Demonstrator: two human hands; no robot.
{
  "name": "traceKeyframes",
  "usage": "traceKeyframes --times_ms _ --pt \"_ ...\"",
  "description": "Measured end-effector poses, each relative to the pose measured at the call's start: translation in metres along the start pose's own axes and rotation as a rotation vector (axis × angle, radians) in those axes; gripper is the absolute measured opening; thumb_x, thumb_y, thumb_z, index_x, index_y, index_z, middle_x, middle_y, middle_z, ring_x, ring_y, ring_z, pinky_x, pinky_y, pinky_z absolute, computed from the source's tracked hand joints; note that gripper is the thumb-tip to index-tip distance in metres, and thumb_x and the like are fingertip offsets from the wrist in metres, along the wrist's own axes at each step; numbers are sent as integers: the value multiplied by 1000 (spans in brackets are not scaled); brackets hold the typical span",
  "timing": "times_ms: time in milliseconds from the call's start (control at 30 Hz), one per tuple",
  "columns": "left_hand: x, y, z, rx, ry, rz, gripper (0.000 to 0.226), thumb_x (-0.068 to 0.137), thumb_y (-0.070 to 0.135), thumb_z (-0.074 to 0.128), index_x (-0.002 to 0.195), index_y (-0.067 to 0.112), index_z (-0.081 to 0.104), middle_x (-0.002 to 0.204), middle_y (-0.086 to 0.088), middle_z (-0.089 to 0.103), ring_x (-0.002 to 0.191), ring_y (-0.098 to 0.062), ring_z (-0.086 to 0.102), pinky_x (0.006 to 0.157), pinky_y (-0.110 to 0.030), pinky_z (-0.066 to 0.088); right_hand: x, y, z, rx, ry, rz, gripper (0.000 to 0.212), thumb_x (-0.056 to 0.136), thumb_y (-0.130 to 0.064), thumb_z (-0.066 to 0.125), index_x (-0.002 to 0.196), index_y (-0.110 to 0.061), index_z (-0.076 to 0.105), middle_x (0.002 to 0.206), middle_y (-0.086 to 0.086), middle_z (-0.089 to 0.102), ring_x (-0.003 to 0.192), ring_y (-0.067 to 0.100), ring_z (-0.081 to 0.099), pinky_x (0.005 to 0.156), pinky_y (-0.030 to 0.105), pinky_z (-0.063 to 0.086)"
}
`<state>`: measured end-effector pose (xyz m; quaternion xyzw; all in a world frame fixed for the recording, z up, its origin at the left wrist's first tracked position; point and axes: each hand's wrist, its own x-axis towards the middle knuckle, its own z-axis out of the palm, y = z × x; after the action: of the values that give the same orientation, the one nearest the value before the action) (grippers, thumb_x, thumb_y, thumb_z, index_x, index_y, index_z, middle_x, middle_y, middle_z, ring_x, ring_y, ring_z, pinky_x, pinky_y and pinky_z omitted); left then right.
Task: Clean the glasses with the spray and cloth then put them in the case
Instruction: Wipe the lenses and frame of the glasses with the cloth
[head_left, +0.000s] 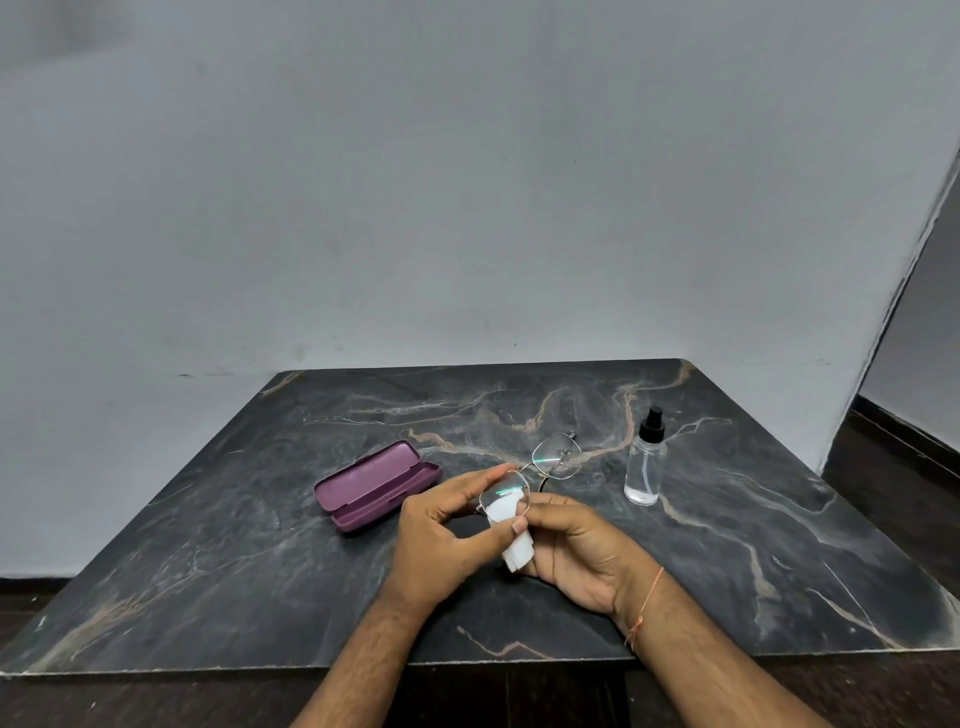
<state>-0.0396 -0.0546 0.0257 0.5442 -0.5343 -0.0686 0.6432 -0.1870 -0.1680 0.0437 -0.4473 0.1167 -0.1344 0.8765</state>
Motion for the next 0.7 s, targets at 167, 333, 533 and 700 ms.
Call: traceKeyframes --times_ms 167,333,533,700 --pt "-1 2 0 4 4 -14 56 79 6 97 131 20 79 126 12 82 118 -12 79 103 -29 62 -3 -1 2 110 44 -22 19 90 -1 65 106 5 72 95 21 72 79 28 73 67 41 63" --pt "-1 -1 1 59 6 -14 56 79 13 99 131 21 80 127 14 82 121 -11 77 102 -39 64 0 1 1 131 81 -14 21 88 -8 74 109 -2 72 96 15 69 78 24 68 65 35 57" --pt "-1 1 0 55 56 -10 57 78 12 99 131 18 80 124 14 82 116 -8 79 100 -27 63 0 2 -4 155 72 12 35 64 -13 92 96 -4 80 90 12 69 77 22 67 66 35 52" --pt "-1 1 1 60 16 -10 57 78 13 99 131 19 80 125 14 82 117 -9 79 101 -29 62 0 3 -4 169 136 -15 11 88 -8 72 98 -6 77 91 13 69 75 21 67 66 35 55"
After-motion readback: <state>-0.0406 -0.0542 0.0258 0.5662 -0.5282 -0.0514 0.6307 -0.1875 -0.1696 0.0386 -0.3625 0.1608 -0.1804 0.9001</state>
